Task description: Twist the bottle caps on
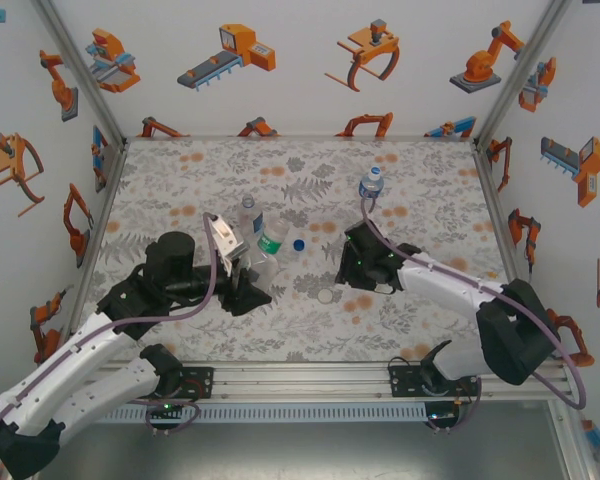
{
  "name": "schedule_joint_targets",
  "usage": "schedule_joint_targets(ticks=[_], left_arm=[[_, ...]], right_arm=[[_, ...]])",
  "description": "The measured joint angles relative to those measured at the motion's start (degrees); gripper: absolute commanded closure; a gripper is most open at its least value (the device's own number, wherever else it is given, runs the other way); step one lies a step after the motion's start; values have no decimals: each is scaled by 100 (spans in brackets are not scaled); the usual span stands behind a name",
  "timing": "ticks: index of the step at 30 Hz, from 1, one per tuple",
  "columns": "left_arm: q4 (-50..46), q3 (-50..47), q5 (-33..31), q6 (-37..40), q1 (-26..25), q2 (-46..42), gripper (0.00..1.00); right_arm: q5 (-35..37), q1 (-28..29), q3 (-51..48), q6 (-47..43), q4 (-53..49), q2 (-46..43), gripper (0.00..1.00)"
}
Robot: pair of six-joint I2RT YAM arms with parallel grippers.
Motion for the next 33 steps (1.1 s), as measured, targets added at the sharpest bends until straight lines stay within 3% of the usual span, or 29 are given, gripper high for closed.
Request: schedule_joint_targets(ticks=[12,33], left_arm=[[85,0,-2,-24,0,-22,100],[85,0,-2,-24,0,-105,100]], right_arm=[[505,1241,1338,-903,-710,1384,43],[236,1261,1338,-833,-675,1821,50]])
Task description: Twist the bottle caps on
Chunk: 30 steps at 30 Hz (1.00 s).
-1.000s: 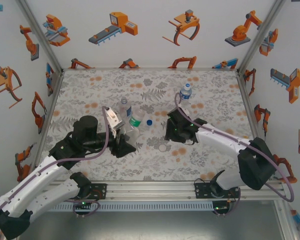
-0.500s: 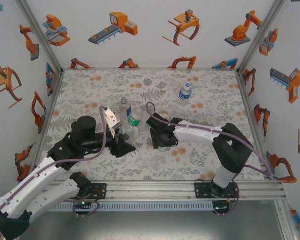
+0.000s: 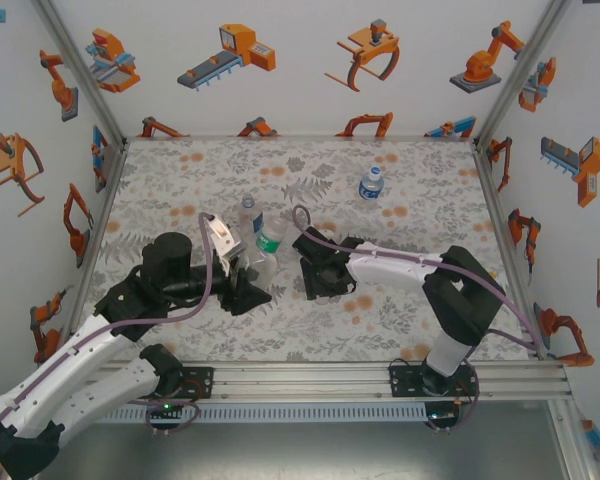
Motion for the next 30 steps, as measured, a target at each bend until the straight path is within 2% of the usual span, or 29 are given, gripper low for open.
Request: schedule_joint_targets(ticks=[10,30], left_arm=[[0,0,0,0,0,0,100],[0,0,0,2,0,11,100]], right_arm=[[-61,0,-2,39,17,131,54],[7,0,-2,44,59,131,53]])
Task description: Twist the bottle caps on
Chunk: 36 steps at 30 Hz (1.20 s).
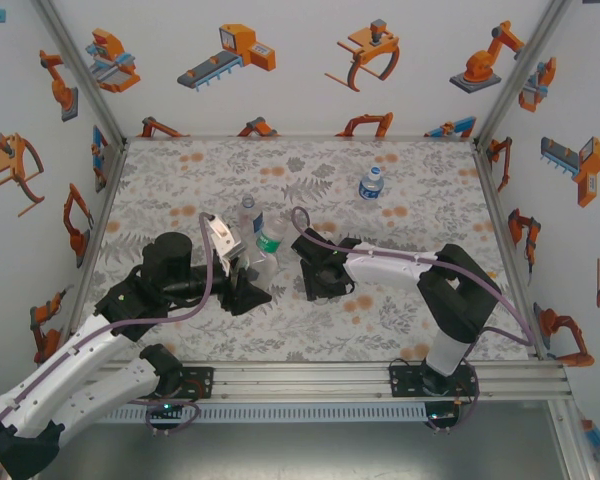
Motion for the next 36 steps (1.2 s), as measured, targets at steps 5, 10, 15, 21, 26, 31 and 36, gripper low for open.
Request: schedule_joint_targets(ticks=[5,10,15,21,26,31,36], left_arm=[[0,0,0,0,0,0,100],[0,0,0,0,0,0,100],[-4,0,0,2,0,0,100],[-260,17,-2,201,0,70,100],[-654,151,0,546,0,251,100],[-997,494,39,1049,0,345,100],[-1255,817,83,1578,-2,354,100]], right_arm=[[24,0,0,0,0,0,55],[26,0,0,-2,4,0,60],[44,0,0,-9,42,-33,65],[13,0,-122,-291,170,-752,69],[-297,0,-245,-870,417,-1805,71],[-970,0,-249,-1843,647,-2750,75],[-1742,0,-199,-2999,730,-3650,76]])
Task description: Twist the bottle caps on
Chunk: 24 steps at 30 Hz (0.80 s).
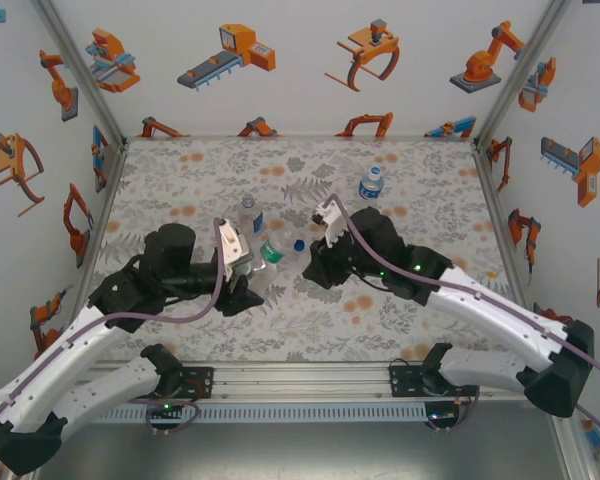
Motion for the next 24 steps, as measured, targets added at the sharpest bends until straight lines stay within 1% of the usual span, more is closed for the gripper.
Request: schedule_joint_targets(ticks=[7,14,19,24], left_arm=[[-280,90,96,925,-44,-59,100],[-706,118,114,1681,-63,-87,100],[-824,138,61,1945,-63,-140,100],[-866,155,70,2114,-70,-125,100]], right_arm=[[-1001,0,981,-1506,-575,-326,76],[-1735,0,1705,-2531,-1191,-435,78],[-2135,0,1996,-2883,-1502,-389,79],[-2465,17,2288,-3003,-1600,-160,81]])
